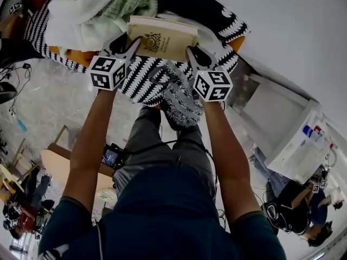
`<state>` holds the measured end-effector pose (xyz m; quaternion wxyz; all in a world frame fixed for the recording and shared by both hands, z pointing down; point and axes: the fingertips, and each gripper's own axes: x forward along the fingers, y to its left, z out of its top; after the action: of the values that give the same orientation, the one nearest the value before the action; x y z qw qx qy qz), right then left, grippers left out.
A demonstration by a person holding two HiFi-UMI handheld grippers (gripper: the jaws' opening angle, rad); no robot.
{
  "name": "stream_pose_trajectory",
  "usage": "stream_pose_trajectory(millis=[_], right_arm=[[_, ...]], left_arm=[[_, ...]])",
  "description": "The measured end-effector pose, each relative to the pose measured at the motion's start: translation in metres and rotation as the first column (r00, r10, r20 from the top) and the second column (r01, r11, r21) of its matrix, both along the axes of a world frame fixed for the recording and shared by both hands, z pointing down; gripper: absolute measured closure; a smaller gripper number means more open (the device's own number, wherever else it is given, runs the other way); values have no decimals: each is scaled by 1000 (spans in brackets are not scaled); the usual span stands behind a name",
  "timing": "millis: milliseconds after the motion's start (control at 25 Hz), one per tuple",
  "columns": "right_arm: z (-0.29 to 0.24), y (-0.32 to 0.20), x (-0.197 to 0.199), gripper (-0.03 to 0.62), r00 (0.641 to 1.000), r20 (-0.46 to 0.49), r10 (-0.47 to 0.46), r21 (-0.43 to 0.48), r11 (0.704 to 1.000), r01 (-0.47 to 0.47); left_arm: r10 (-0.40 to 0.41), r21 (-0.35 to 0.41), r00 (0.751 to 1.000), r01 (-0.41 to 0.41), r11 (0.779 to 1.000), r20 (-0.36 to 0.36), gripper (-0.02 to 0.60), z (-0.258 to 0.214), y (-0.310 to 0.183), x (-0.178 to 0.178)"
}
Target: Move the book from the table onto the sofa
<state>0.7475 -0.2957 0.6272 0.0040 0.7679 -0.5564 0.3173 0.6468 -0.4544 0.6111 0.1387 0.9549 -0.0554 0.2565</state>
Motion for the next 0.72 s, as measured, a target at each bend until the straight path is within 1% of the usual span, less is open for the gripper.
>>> stream_pose_trajectory(millis=[160, 360, 600, 720], right_arm=[[52, 2, -11, 517, 997, 79, 4, -79, 997, 2], [109, -6, -21, 517, 989, 148, 6, -166, 986, 19], [171, 6, -40, 517, 976, 217, 2, -279, 958, 61], [196, 13, -49, 517, 970, 244, -3, -319, 944, 83]], left_arm=[[4, -58, 996, 1, 998, 89, 417, 52, 1, -8], [15, -112, 985, 4, 994, 173, 417, 112, -8, -15], [53, -186, 963, -3, 982, 266, 417, 178, 2, -30], [71, -212, 951, -6, 977, 301, 417, 203, 9, -37]])
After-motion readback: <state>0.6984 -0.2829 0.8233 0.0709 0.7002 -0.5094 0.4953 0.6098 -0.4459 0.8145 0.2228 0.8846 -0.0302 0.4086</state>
